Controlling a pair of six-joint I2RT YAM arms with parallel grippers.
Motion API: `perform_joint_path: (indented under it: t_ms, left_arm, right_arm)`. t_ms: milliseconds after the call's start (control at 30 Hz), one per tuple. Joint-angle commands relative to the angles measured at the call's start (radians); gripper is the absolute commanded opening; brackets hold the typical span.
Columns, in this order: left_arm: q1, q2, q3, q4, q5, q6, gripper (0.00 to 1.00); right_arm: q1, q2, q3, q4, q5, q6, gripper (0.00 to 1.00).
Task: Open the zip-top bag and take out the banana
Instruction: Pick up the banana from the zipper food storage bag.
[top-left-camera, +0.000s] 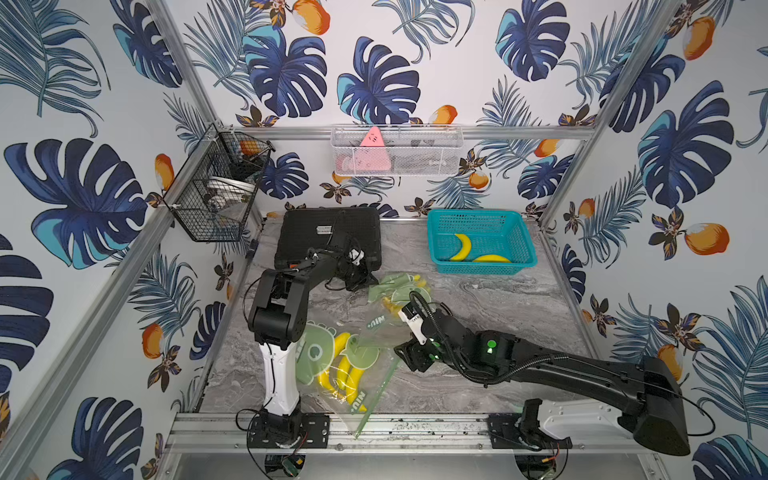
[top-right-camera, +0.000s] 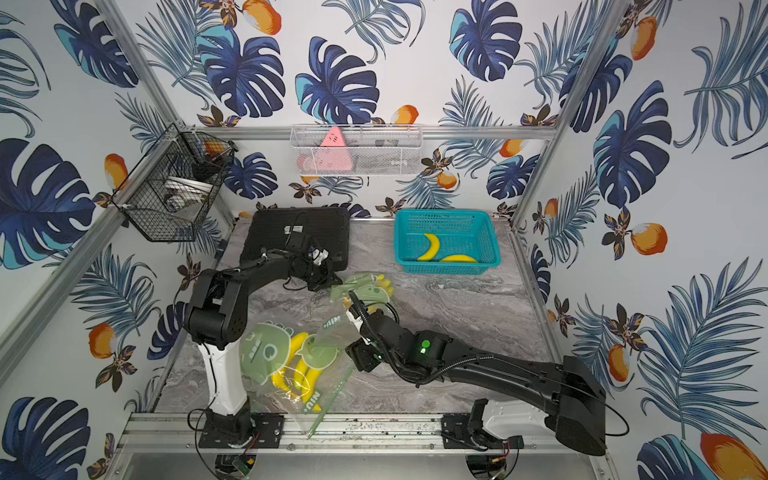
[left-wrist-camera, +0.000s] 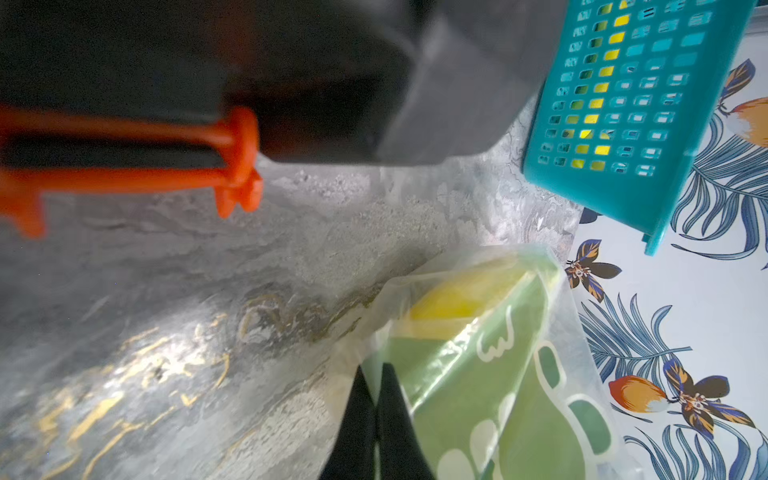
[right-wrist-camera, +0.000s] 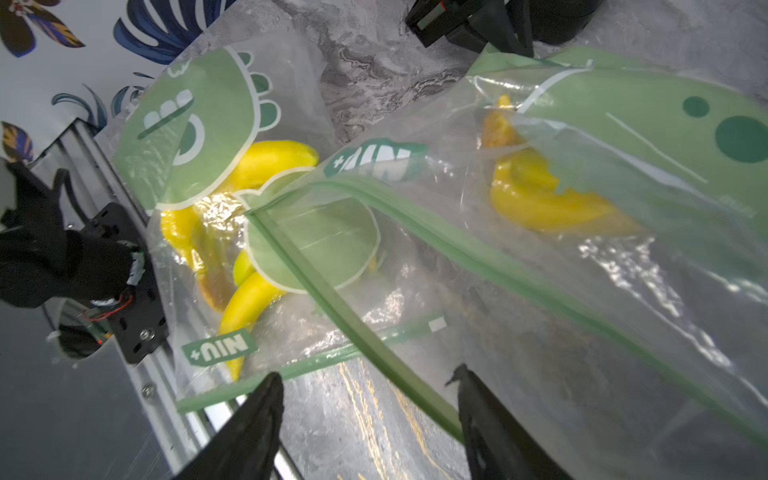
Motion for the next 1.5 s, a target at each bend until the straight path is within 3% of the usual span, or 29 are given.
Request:
perform_joint_path:
  t_ms: [0, 567, 667, 933, 1133, 1367, 1467]
  left_arm:
    - [0.002, -0.006, -0.003, -0.013, -0.007, 0.015, 0.00]
    - [0.003, -0.017, -0.032, 0.023, 0.008, -0.008, 0.00]
    - [0.003, -0.017, -0.032, 0.027, 0.013, -0.012, 0.00]
    - [0.007, -0.009, -0.041, 0.032, 0.022, -0.006, 0.00]
    - [0.007, -0.008, -0.048, 0.040, 0.023, -0.012, 0.00]
    - [0.006, -0.014, -0.045, 0.051, 0.029, -0.024, 0.00]
    - [0.006, -0.017, -0.050, 0.063, 0.038, -0.031, 0.00]
  right_arm:
    - [-0.009, 0.057, 0.016, 0.112, 0.093, 0.023, 0.71]
    - [-0.145, 0.285, 0.020, 0.288, 0.083, 0.070, 0.75]
    - [-0.160, 0.317, 0.010, 0.310, 0.127, 0.056, 0.77]
    - [-0.275, 0.361, -0.045, 0.556, 0.000, 0.008, 0.82]
    - [-0.303, 0.439, 0.025, 0.592, -0.106, -0.035, 0.84]
    - [-0.303, 0.517, 0.080, 0.608, -0.095, -0.019, 0.83]
    - [-0.307, 0.563, 0.122, 0.568, -0.075, -0.016, 0.77]
